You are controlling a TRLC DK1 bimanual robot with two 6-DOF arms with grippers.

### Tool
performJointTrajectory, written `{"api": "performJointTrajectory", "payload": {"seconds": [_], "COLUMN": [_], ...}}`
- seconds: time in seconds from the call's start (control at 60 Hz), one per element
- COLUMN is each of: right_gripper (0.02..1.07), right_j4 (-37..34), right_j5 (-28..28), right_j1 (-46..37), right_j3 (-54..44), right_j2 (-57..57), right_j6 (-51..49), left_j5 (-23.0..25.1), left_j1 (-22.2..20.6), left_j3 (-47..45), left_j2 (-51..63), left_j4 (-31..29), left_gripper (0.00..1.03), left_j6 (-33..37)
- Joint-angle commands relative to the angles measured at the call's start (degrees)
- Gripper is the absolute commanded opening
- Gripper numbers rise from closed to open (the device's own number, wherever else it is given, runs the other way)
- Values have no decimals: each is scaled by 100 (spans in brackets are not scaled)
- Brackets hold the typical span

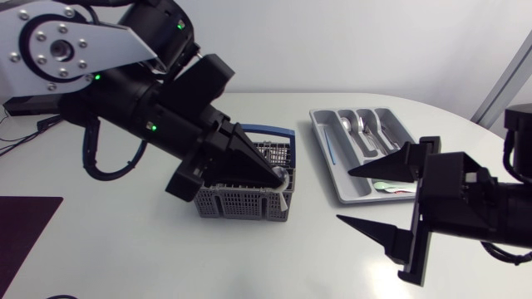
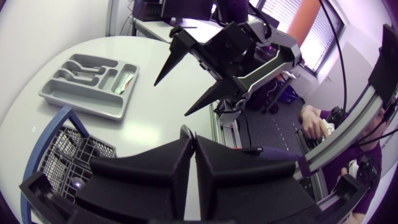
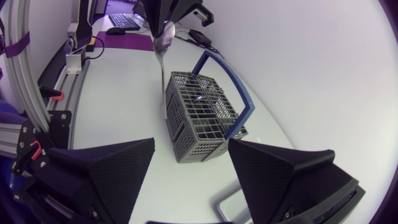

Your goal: Unload the cutlery basket into the drawer organizer.

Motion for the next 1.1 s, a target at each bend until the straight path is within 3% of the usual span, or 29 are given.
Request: {"api": "performJointTrajectory", "payload": {"seconds": [0.0,0.2,0.4,0.75,0.883,1.083], "right_gripper": [78,75,57,55,46,43], "right_j4": [148,271,271,509,588,693], "right_j5": [-37,-327,-608,-854,-951,-1021], "right_j1": [142,265,476,564,564,572], "right_j3": [103,182,261,288,332,419], "right_j2": [187,380,442,688,820,987], "right_j6": [-161,-161,-169,-205,-213,-205], "left_j5": [167,360,536,835,905,984], "left_j1": [-171,-320,-312,-153,-127,-127], "left_j3": [337,768,1497,2200,2376,2429], "left_j2": [253,754,1395,1870,1958,1967], "left_j4": [-205,-582,-1655,-2595,-2938,-3087], "left_gripper": [8,8,8,8,7,7], "left_j6": [625,1002,1785,2435,2655,2778]}}
